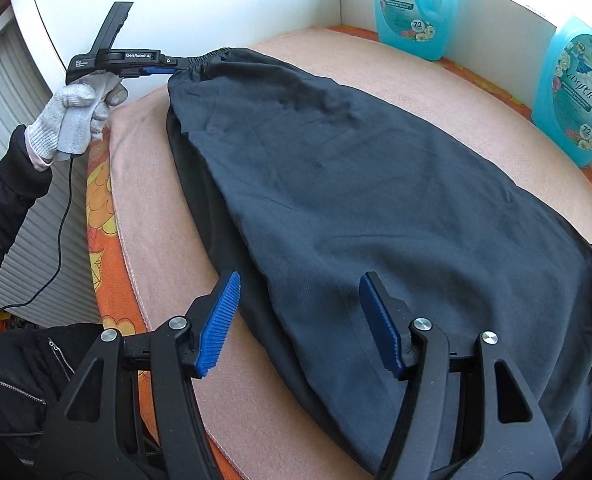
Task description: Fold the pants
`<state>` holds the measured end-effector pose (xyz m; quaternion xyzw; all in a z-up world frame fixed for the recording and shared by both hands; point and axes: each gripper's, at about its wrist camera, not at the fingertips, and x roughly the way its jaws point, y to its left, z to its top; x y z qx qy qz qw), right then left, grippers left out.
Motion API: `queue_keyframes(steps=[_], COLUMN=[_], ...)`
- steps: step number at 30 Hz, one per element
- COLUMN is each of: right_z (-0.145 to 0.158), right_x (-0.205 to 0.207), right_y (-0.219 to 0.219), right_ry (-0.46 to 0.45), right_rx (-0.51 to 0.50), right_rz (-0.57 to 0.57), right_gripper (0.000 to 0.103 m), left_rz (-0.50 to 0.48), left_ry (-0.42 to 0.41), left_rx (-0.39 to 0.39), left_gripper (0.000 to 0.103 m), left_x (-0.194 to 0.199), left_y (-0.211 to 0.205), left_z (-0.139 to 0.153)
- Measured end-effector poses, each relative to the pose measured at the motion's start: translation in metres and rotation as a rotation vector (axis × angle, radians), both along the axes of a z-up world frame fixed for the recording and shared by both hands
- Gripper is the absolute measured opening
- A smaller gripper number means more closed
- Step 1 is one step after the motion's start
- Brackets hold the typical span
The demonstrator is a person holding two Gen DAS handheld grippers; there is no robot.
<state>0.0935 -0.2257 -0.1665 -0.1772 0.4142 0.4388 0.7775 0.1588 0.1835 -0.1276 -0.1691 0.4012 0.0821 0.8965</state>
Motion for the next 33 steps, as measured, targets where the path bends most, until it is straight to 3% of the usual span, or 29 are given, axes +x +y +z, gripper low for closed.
queue_keyframes(steps=[2, 3, 4, 5, 8, 14, 21, 24, 26, 27, 28, 33], right_z=[0.000, 0.000, -0.001, -0.001, -0.004, 0.007, -0.013, -0.013, -0.010, -0.009, -0.007, 0.006], right_x=[0.000, -0.001, -0.001, -0.002, -0.001, -0.007, -0.020, -0.021, -0.019, -0.018, -0.017, -0.007], right_y=[0.000, 0.001, 0.001, 0.002, 0.003, 0.001, 0.017, 0.016, 0.014, 0.013, 0.012, -0.002], right_ry=[-0.004, -0.006, -0.008, -0.013, -0.001, -0.015, 0.012, 0.008, 0.009, 0.004, 0.005, 0.032], right_rx=[0.000, -0.001, -0.002, -0.006, -0.016, 0.044, -0.009, -0.016, -0.011, -0.009, -0.004, 0.069], right_rz=[-0.007, -0.010, -0.012, -0.018, -0.025, -0.029, 0.036, 0.041, 0.039, 0.034, 0.030, -0.029], right_gripper=[0.065, 0.065, 0.065, 0.058, 0.011, 0.007, 0.006, 0.006, 0.006, 0.006, 0.007, 0.007], left_rz=[0.007, 0.009, 0.008, 0.003, -0.016, -0.004, 0.015, 0.034, 0.056, 0.066, 0.072, 0.124], left_ry=[0.005, -0.005, -0.008, -0.016, -0.040, -0.102, 0.004, -0.006, -0.015, -0.016, -0.016, 0.035], left_rx=[-0.027, -0.026, -0.006, 0.011, 0.038, 0.085, 0.077, 0.048, 0.033, 0.012, -0.017, -0.112], left_gripper=[0.034, 0.015, 0.013, 0.013, 0.010, 0.010, 0.010, 0.018, 0.037, 0.051, 0.056, 0.056], left_x=[0.007, 0.009, 0.012, 0.015, 0.021, 0.020, 0.019, 0.011, 0.005, 0.002, 0.000, 0.006], left_y=[0.001, 0.001, -0.002, -0.004, -0.012, -0.011, 0.006, 0.012, 0.017, 0.019, 0.022, 0.030], left_z=[-0.005, -0.005, -0.004, -0.002, 0.009, 0.029, -0.005, -0.001, 0.003, 0.004, 0.004, -0.010])
